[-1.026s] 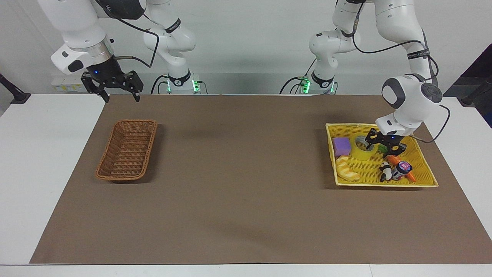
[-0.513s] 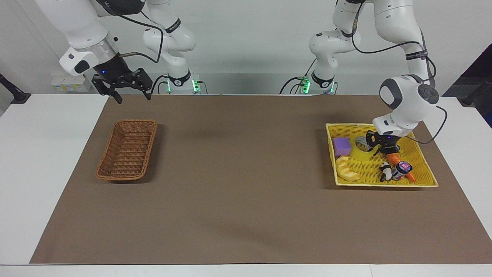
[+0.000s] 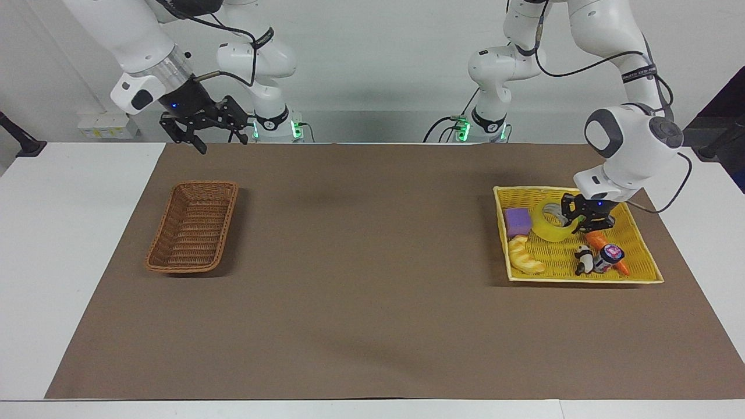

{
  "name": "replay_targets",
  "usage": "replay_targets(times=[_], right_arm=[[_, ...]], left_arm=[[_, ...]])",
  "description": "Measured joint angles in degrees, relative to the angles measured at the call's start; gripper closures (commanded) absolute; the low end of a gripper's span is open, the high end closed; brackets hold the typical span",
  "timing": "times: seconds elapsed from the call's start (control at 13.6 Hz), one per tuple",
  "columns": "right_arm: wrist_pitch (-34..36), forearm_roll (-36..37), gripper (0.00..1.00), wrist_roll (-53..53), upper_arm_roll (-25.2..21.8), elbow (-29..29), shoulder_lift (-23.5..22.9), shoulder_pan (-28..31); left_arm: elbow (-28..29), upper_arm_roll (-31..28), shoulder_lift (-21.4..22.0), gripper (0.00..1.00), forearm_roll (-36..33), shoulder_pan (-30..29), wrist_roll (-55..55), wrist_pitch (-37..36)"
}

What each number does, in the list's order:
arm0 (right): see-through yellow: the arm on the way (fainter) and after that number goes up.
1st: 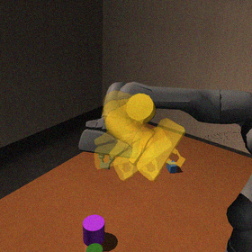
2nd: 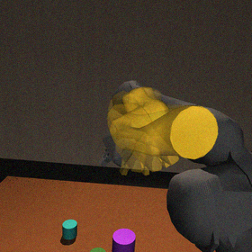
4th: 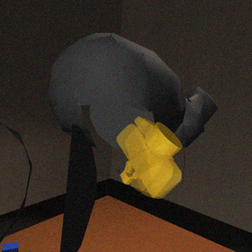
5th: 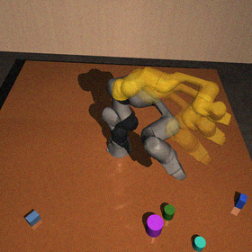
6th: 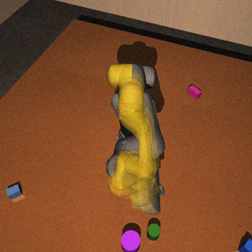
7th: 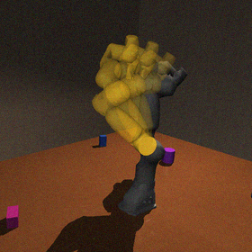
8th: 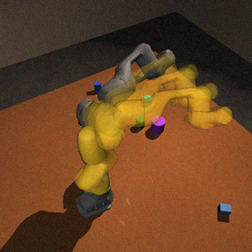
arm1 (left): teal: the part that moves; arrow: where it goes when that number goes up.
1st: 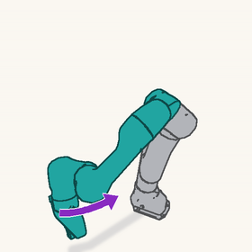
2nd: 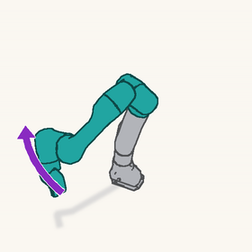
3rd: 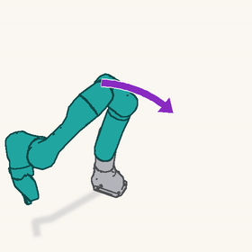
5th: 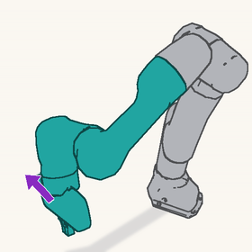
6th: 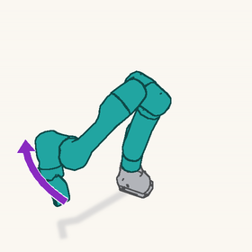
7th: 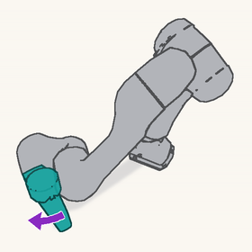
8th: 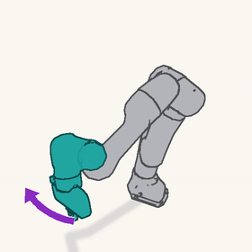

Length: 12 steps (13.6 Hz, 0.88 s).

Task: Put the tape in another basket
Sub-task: 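Lift the tape with the left gripper while the right gripper reaches toward it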

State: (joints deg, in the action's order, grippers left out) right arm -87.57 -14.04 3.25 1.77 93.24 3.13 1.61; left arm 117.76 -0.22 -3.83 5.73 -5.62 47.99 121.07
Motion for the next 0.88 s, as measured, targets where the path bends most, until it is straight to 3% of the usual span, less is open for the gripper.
replay_targets(times=[0.29,0.88], right_arm=[[-4.3,-3.2,0.00,-0.4,0.1,3.9,1.1,-2.7],[-16.3,-11.8,0.00,-3.5,0.4,14.0,2.2,-8.6]], left_arm=[[-1.9,0.4,3.8,1.00,0.2,8.3,-16.8,-4.4],[-1.6,1.0,2.5,1.00,7.7,26.7,-49.0,1.4]])
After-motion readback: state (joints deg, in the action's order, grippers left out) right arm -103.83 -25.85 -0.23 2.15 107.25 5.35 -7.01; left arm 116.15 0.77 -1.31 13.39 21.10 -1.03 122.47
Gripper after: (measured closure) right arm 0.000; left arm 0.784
